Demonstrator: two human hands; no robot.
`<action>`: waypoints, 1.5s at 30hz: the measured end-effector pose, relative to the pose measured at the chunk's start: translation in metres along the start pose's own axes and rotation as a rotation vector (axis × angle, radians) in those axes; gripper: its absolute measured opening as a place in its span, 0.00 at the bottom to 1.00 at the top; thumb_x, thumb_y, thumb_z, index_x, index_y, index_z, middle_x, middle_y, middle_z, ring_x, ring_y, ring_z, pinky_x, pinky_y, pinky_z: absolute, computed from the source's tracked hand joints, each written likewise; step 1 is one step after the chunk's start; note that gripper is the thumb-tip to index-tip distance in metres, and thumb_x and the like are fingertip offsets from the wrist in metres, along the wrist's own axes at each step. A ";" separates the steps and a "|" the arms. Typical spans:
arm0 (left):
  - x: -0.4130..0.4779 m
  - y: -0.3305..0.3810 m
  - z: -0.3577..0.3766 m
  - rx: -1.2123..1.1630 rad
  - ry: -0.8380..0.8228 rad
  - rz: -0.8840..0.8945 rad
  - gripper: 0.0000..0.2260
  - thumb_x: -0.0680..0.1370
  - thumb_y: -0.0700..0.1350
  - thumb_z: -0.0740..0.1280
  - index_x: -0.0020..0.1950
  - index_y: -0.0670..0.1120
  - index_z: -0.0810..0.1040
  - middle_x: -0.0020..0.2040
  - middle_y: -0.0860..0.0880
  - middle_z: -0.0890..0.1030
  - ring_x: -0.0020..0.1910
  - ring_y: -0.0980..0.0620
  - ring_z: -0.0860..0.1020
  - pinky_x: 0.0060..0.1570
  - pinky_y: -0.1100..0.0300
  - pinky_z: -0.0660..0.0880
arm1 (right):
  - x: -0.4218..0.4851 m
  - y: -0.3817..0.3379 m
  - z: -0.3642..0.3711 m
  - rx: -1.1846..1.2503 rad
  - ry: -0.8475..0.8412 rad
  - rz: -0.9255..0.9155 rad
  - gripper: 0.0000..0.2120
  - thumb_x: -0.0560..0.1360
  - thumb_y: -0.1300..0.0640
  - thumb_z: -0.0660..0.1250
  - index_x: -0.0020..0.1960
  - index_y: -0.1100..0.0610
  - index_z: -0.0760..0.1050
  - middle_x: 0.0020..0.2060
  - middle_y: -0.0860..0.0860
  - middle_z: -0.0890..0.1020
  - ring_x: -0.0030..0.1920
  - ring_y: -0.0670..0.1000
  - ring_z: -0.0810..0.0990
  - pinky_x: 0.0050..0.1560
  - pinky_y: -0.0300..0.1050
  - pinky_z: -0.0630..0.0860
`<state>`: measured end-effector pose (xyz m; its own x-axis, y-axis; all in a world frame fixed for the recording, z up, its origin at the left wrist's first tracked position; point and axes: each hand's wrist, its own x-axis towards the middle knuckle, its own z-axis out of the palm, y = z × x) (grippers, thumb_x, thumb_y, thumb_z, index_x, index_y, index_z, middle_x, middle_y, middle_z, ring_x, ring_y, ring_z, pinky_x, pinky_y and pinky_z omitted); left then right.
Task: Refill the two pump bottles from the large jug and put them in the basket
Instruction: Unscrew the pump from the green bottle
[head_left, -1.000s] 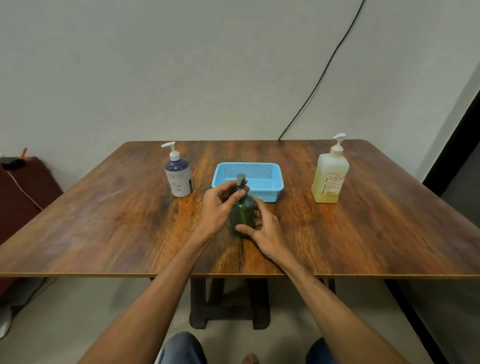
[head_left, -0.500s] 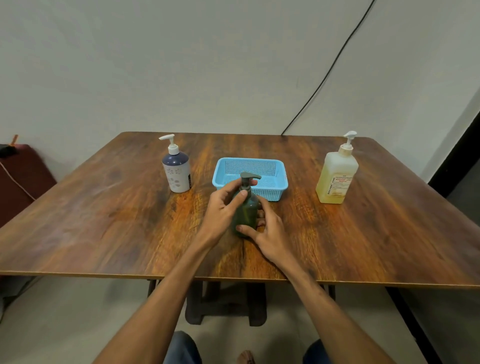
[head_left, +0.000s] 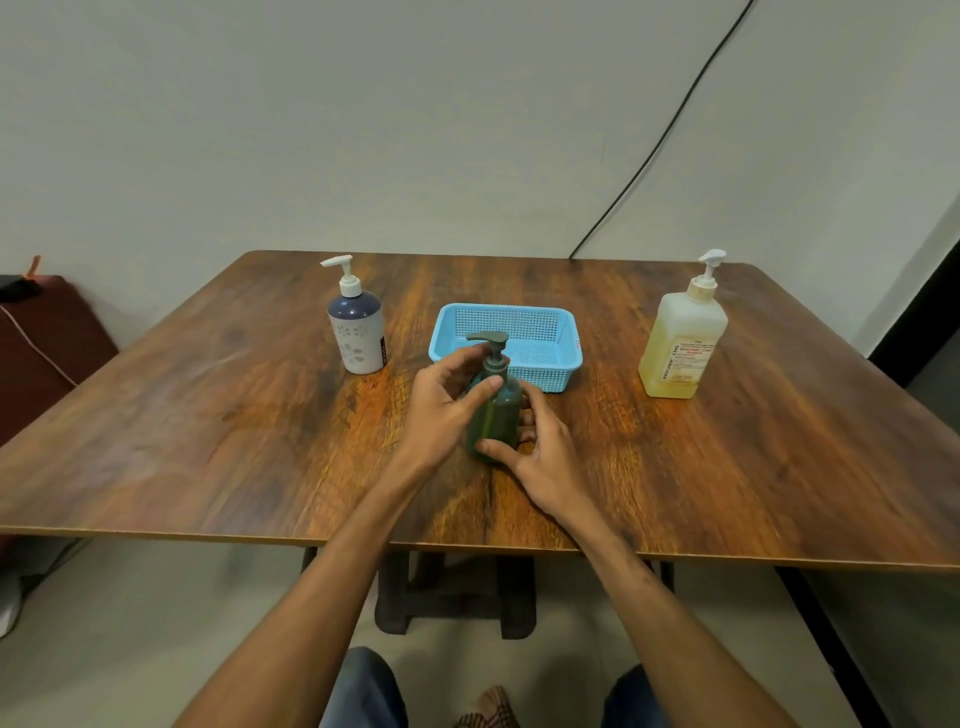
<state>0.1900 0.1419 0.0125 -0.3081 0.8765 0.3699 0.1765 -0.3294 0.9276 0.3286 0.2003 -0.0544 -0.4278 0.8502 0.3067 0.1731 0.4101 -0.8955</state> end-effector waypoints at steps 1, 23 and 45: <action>0.000 0.002 0.003 0.030 0.050 0.014 0.18 0.76 0.34 0.73 0.65 0.38 0.78 0.60 0.44 0.84 0.61 0.49 0.82 0.64 0.47 0.78 | 0.000 0.000 0.000 0.000 0.000 0.001 0.39 0.71 0.56 0.79 0.77 0.50 0.64 0.69 0.52 0.75 0.66 0.53 0.77 0.62 0.58 0.79; 0.004 0.005 0.016 0.015 0.327 0.149 0.16 0.72 0.41 0.79 0.58 0.43 0.83 0.55 0.48 0.86 0.57 0.50 0.84 0.60 0.44 0.80 | -0.001 -0.002 -0.001 0.018 -0.010 -0.025 0.38 0.71 0.54 0.79 0.76 0.47 0.64 0.70 0.48 0.74 0.67 0.47 0.76 0.62 0.51 0.80; -0.010 0.031 -0.064 -0.246 0.618 0.243 0.21 0.72 0.36 0.78 0.63 0.40 0.78 0.55 0.44 0.86 0.56 0.47 0.84 0.55 0.58 0.81 | -0.001 -0.002 -0.002 -0.010 -0.022 -0.016 0.40 0.72 0.56 0.79 0.77 0.53 0.62 0.71 0.52 0.73 0.67 0.50 0.76 0.62 0.51 0.79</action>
<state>0.1389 0.1010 0.0406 -0.7741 0.4318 0.4630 0.1142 -0.6241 0.7730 0.3303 0.1986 -0.0522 -0.4504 0.8358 0.3140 0.1748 0.4274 -0.8870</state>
